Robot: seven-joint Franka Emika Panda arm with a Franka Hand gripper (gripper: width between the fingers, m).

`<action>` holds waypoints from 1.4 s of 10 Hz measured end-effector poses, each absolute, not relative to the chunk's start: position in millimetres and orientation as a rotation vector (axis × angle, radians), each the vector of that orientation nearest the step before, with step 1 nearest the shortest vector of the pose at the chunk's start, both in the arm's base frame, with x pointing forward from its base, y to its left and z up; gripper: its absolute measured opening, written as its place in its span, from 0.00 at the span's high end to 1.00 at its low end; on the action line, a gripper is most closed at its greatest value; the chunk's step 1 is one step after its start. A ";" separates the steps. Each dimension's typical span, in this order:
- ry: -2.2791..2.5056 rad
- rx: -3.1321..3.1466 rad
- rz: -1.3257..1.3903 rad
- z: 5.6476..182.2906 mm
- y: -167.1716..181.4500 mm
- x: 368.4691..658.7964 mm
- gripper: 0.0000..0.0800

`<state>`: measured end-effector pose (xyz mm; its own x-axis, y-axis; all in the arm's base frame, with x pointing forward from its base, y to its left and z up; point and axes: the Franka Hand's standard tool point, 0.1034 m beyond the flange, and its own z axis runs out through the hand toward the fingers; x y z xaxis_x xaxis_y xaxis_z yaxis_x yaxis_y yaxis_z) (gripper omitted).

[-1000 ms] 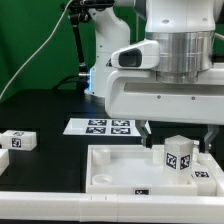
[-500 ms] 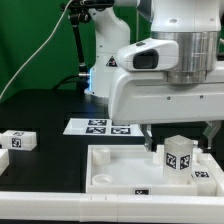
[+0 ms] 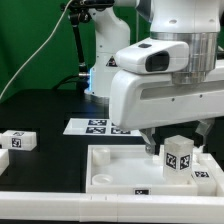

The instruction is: Assemble one leg

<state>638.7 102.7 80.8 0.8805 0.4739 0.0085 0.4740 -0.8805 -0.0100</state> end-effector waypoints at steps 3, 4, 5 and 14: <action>-0.749 -3.039 -0.008 80.6 102.2 638.8 0.50; -0.716 -3.047 -0.008 80.5 101.9 638.7 0.65; -0.688 -3.053 -0.008 80.4 101.8 638.7 0.65; 0.639 -3.016 -0.102 80.4 105.2 640.7 0.65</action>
Offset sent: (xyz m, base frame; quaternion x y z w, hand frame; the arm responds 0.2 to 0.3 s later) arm 0.0000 0.0000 0.0000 0.0000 0.0000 0.0000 1.0000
